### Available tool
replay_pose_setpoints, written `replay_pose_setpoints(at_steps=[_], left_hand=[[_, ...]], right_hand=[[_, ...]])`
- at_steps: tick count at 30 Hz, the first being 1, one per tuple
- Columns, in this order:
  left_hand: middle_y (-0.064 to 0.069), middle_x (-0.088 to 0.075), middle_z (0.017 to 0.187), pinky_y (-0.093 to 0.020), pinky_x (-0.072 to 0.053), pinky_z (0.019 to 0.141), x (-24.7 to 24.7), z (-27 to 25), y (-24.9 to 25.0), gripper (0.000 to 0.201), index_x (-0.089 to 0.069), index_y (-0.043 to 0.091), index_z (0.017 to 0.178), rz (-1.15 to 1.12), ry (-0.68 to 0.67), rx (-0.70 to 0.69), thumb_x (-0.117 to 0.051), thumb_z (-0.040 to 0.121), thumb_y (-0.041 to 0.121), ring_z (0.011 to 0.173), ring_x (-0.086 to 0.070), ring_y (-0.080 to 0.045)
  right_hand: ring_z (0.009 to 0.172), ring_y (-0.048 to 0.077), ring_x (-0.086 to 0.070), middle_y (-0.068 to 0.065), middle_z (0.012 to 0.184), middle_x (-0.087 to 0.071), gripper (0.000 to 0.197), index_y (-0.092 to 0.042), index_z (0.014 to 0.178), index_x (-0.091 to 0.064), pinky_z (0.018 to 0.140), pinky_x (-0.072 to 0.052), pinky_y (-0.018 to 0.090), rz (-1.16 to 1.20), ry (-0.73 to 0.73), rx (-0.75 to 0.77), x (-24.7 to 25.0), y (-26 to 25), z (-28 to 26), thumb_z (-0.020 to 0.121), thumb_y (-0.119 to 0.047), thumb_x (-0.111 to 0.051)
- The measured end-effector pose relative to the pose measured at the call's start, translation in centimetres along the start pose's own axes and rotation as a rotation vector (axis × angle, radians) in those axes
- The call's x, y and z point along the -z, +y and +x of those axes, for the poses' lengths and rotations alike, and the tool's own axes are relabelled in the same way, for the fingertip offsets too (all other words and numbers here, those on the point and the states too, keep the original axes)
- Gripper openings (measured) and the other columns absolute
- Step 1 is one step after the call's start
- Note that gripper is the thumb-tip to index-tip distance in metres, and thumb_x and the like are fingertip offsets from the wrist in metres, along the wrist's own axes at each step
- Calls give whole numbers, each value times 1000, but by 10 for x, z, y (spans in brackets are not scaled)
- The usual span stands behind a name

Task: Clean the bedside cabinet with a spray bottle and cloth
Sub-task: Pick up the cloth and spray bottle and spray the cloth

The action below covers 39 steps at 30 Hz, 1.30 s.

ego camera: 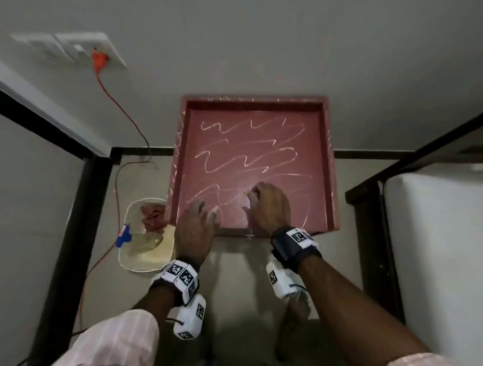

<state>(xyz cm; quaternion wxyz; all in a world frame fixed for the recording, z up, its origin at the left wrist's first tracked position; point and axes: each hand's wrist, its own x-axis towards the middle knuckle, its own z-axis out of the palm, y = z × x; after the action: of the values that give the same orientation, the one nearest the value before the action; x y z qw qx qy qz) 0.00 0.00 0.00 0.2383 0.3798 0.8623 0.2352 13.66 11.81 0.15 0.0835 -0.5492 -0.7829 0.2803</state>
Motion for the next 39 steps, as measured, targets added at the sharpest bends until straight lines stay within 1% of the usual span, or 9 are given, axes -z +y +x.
replay_pose_setpoints(at_steps=[3, 8, 15, 21, 26, 28, 33, 36, 39], left_hand=[[0, -64, 117, -39, -49, 94, -45, 29, -51, 37, -59, 21, 117, 24, 26, -141, -51, 92, 48, 111, -58, -17], [11, -64, 105, -8, -36, 87, -83, 53, -99, 24, -66, 20, 108, -37, 232, -399, -66, 90, 35, 99, -53, -1], [15, -65, 91, -13, -45, 68, -75, 46, -94, 35, -67, 23, 112, -32, 265, -560, -66, 86, 47, 79, -61, -3], [13, -69, 79, -5, -37, 58, -77, 10, -103, 20, -70, 25, 86, -48, 290, -616, -65, 87, 45, 68, -58, -1], [3, -73, 75, -26, -48, 66, -61, -17, -152, 33, -72, 20, 78, -230, 438, -255, -63, 83, 52, 74, -68, -18], [-8, -74, 83, -27, -49, 71, -61, -11, -189, 36, -73, 12, 81, -266, 336, 25, -64, 79, 47, 84, -69, -30], [-17, -70, 112, -47, -54, 95, -72, 12, -291, 47, -68, 5, 109, -428, -42, 462, -75, 77, 38, 109, -66, -33], [-13, -68, 112, -39, -49, 100, -62, 22, -331, 43, -70, 7, 103, -430, 114, 610, -70, 81, 44, 113, -63, -31], [-15, -65, 123, -42, -51, 96, -66, 42, -358, 94, -59, -1, 125, -586, 285, 799, -81, 55, 58, 113, -62, -36]], right_hand=[[69, 23, -58, 5, 80, -67, 28, -14, 80, -64, 64, -47, 32, 9, 161, 64, -68, 20, 16, 94, -38, -58], [54, 12, -54, -8, 62, -62, 37, -20, 72, -63, 53, -46, 29, 89, 373, 118, -139, 48, 25, 89, -53, -61], [51, 13, -51, -5, 59, -58, 45, -21, 72, -60, 47, -41, 25, -115, 585, 289, -160, 52, 24, 86, -64, -58], [67, 25, -60, 6, 74, -66, 36, -15, 80, -64, 57, -41, 29, 2, 564, 186, -161, 39, 2, 87, -50, -65], [62, 23, -58, 6, 70, -67, 27, -12, 80, -66, 55, -43, 31, 146, 630, 378, -192, 7, -42, 92, -36, -64], [61, 22, -59, 3, 69, -67, 27, -16, 78, -66, 55, -42, 31, 130, 559, 505, -215, -13, -59, 92, -38, -62], [70, 33, -66, 9, 74, -71, 18, -15, 88, -66, 57, -44, 32, -83, 156, 728, -279, -70, -76, 92, -32, -63], [93, 33, -65, 13, 100, -72, 22, -14, 110, -64, 67, -38, 29, -146, -178, 731, -317, -99, -59, 92, -27, -60], [108, 33, -61, 15, 117, -66, 31, -11, 118, -59, 72, -36, 27, -179, -426, 609, -354, -120, -21, 89, -21, -64]])
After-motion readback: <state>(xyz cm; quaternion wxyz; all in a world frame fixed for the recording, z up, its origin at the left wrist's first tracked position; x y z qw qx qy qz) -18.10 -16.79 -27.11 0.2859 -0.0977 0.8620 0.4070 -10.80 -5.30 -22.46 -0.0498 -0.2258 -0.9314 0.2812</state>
